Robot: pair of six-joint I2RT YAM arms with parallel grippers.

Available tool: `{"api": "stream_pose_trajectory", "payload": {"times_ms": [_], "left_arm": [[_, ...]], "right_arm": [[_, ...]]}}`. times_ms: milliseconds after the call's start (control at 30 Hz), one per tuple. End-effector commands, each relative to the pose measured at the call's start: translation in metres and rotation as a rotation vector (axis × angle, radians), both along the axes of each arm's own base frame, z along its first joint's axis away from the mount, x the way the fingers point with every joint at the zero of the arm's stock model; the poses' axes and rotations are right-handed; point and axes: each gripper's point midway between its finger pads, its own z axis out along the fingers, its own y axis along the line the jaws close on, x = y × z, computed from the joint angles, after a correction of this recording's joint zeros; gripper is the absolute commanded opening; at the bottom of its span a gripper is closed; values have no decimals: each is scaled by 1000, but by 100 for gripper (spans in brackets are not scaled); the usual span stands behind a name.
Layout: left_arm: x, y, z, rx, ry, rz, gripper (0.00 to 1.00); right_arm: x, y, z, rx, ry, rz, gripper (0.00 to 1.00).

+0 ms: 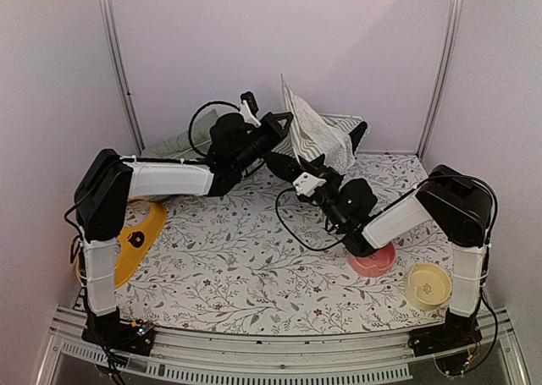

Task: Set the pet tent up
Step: Insert the tent pole into the pole socket of the pet tent.

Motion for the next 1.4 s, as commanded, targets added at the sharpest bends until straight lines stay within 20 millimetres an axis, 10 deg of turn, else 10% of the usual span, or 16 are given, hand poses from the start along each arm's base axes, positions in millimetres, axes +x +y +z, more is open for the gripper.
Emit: {"api": "stream_pose_trajectory", "payload": {"times_ms": [0, 1367], "left_arm": [[25, 85, 82, -170, -197, 248, 0], [9, 69, 66, -109, -218, 221, 0]], "right_arm": [[-25, 35, -50, -115, 97, 148, 0], [-14, 31, -39, -89, 125, 120, 0]]}}
